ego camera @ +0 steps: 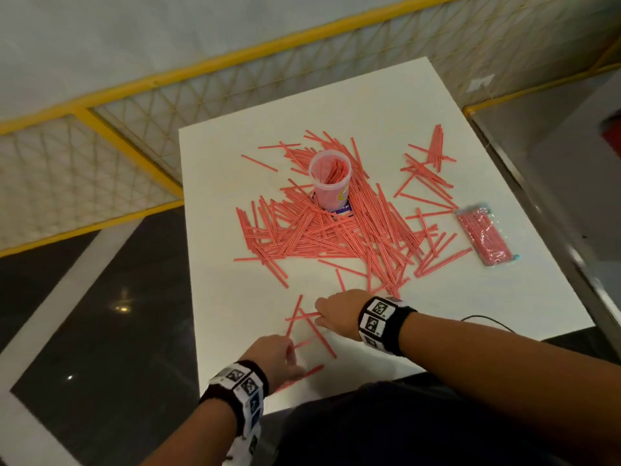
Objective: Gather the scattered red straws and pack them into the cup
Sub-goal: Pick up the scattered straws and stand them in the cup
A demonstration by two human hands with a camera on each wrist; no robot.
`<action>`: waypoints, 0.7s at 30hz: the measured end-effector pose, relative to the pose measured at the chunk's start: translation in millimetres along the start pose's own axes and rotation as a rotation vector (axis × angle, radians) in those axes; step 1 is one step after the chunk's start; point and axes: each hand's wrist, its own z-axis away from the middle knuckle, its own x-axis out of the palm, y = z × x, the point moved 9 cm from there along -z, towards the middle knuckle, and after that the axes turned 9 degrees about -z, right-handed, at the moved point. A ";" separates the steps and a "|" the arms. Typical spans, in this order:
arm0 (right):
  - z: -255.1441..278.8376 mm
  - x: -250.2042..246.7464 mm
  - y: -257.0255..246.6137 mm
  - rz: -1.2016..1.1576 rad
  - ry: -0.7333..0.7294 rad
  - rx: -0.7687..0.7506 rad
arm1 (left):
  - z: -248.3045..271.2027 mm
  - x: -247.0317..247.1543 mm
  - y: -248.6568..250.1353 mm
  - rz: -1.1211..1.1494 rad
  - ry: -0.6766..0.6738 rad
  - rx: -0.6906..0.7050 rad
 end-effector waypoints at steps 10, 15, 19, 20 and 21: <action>-15.4 12.8 -21.0 0.085 0.040 0.116 | -11.9 45.4 -1.0 -0.236 -0.018 -0.013; -10.2 10.2 -15.5 0.051 0.027 0.198 | -15.8 48.3 -5.3 -0.282 0.018 0.027; -3.5 12.1 -7.8 0.050 0.022 0.176 | -16.2 40.9 0.4 -0.217 0.073 0.082; 0.0 11.3 -5.1 0.036 0.031 0.167 | -16.3 34.9 1.4 -0.174 0.103 0.090; 4.2 8.8 -1.4 0.022 0.046 0.166 | -16.7 27.4 2.6 -0.132 0.138 0.100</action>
